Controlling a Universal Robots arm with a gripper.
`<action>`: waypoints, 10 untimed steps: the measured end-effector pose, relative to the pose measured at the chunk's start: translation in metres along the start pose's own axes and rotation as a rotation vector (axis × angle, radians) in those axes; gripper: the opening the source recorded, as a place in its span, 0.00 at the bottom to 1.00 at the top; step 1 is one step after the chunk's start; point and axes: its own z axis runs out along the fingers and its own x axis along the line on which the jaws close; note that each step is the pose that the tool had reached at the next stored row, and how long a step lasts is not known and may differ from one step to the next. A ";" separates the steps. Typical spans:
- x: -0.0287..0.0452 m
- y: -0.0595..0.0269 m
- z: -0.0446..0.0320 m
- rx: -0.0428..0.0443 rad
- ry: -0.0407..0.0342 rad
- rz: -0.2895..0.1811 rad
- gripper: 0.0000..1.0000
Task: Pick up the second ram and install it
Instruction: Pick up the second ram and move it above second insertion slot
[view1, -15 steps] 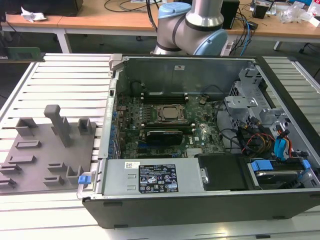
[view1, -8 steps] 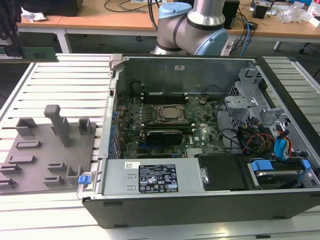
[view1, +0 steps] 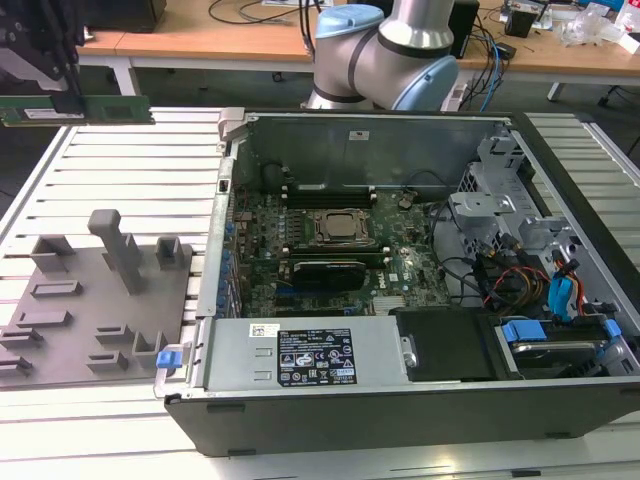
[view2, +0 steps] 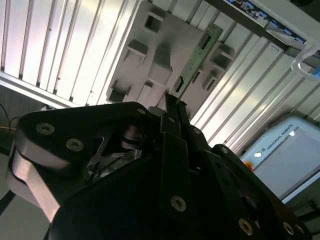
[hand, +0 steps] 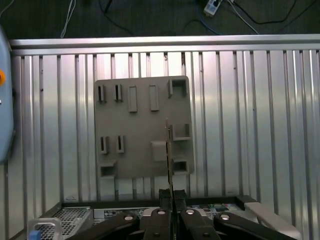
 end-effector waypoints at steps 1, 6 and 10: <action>-0.0001 -0.0025 -0.0001 0.0000 0.0000 0.000 0.13; -0.0008 -0.0231 -0.0010 -0.0001 0.0000 0.000 0.13; -0.0012 -0.0365 -0.0016 -0.0002 0.0000 0.000 0.13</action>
